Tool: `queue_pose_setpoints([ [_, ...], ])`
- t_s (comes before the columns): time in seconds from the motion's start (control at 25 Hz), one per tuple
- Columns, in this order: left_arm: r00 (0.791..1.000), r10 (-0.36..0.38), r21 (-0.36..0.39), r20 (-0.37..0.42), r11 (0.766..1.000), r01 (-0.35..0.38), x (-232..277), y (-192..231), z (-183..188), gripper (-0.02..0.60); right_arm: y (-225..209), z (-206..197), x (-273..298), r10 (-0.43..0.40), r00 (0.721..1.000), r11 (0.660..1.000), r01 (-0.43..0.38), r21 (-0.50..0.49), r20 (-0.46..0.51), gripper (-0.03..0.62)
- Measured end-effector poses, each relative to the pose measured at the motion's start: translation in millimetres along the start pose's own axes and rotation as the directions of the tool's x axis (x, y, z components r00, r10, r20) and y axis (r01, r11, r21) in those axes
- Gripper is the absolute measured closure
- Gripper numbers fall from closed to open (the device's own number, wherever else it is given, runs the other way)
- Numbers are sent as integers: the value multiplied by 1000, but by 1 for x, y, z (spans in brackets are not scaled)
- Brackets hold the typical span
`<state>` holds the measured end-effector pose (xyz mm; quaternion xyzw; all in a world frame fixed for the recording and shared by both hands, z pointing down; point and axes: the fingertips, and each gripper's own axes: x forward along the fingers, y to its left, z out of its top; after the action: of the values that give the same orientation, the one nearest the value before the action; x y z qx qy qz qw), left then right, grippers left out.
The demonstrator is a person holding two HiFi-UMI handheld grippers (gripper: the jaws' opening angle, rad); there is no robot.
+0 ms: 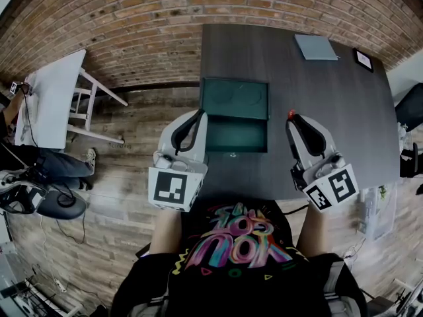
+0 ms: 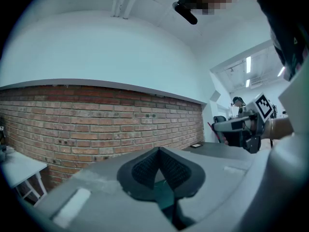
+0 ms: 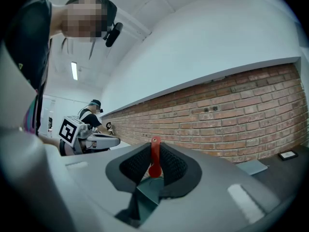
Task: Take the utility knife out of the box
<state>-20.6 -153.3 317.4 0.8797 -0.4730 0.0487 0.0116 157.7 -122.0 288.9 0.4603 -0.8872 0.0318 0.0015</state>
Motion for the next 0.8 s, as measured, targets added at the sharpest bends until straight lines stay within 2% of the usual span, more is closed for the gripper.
queue_pose_setpoints([
  [0.8, 1000, 8, -6, -3, 1000, -8, -2, 4, -4, 581, -2, -9, 3, -20, 1000, 1000, 20, 12, 2, 541],
])
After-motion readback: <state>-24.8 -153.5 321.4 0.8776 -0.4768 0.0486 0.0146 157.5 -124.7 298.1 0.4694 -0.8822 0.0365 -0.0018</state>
